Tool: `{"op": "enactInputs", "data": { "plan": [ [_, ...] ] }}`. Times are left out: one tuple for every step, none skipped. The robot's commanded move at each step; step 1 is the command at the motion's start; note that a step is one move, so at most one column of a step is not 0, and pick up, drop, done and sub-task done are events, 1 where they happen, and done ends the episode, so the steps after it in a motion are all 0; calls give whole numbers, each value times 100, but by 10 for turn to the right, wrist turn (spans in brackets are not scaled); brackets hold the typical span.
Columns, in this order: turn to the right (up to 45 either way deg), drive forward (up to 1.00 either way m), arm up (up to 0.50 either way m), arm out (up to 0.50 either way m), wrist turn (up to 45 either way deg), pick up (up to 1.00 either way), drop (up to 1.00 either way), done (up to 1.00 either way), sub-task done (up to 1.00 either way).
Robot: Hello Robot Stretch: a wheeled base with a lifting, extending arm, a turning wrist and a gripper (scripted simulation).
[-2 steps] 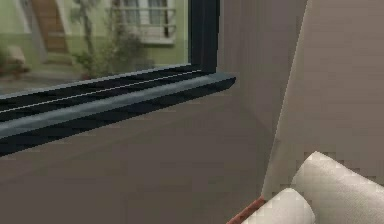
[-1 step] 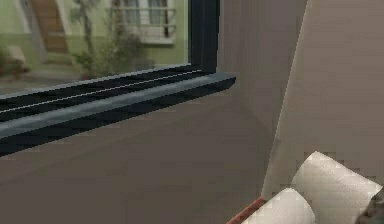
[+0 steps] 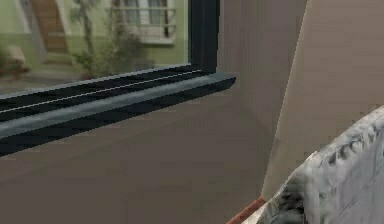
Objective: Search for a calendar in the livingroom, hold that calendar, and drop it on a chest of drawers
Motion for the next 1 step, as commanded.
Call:
{"op": "enactInputs", "data": {
  "plan": [
    [0, 0, 0, -10, 0, 0, 0, 0, 0]
  ]
}}
